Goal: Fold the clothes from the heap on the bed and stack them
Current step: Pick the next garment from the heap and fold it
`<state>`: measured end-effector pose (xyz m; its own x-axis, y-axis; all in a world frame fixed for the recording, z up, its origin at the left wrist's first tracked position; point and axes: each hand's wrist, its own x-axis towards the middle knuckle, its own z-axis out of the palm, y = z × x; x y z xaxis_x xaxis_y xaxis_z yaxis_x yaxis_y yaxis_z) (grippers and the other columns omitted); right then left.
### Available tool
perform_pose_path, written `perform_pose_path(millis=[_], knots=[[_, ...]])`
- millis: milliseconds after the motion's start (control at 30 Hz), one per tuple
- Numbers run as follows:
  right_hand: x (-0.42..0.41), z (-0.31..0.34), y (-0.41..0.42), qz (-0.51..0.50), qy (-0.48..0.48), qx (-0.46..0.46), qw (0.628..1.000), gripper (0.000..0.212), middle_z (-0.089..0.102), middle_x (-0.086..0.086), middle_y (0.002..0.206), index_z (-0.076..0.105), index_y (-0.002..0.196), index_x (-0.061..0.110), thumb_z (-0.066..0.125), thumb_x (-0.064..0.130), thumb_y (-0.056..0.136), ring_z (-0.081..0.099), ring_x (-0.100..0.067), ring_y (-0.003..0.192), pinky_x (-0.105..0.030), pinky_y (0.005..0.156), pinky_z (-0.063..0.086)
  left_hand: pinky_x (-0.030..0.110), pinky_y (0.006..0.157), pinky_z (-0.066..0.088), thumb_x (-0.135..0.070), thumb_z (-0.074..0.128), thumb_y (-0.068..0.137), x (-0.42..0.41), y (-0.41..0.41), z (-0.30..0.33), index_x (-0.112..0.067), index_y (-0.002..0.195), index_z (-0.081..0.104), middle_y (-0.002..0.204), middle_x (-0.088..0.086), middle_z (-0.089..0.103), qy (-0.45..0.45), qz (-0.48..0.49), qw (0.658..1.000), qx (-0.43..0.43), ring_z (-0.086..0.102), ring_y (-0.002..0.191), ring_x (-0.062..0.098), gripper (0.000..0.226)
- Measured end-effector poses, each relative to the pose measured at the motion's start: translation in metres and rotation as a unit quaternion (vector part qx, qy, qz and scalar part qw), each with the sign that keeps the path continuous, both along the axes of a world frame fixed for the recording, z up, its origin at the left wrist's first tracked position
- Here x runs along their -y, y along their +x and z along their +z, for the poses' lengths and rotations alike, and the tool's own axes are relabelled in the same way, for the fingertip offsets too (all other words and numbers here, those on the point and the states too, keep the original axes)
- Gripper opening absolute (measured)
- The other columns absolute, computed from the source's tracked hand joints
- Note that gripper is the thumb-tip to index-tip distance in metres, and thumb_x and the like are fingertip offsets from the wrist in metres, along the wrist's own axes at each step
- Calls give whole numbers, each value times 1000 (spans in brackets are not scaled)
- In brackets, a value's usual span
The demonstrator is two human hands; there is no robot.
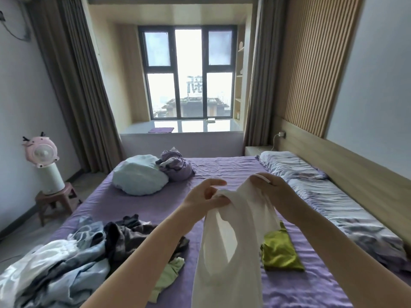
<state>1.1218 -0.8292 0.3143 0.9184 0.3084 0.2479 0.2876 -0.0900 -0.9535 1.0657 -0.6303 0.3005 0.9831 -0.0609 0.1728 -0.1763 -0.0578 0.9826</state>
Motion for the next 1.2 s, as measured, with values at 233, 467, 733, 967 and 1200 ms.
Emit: perform_pose_path(millis=[233,467,733,967,1200], knots=[[15,4,0,7,159,-103,982,23,62,-3,62,64,77,10,50,14,96,60,-12,57,-21,50,49,28,80,48,13,66,79,-32,-3,20,-11,93,66,88,6,64,43,-56,997,33,57,84,18,28],[30,6,12,-24,226,-150,962,18,62,-5,65,60,86,7,48,15,97,59,-17,62,-23,53,52,17,72,50,7,64,83,-57,3,28,-22,89,73,87,-4,70,36,-67,995,67,63,80,7,31],[-11,20,3,116,-147,103,977,36,68,9,105,55,117,36,67,35,83,61,2,97,-15,83,47,22,69,54,-6,64,83,-42,23,39,-23,87,72,85,-1,71,-12,-111,993,46,65,76,11,20],[-54,17,3,97,-89,74,988,33,41,10,58,53,60,24,58,24,93,37,-7,55,-19,50,30,22,64,46,-21,51,98,-41,13,13,-14,90,61,76,-3,63,39,-57,998,-8,57,65,4,14],[-42,25,19,-15,-69,81,994,18,60,9,70,69,84,18,56,25,94,51,1,61,-11,57,41,18,57,38,-9,62,92,-78,-3,-57,-10,74,58,66,-3,55,169,-31,979,-106,49,60,7,18]])
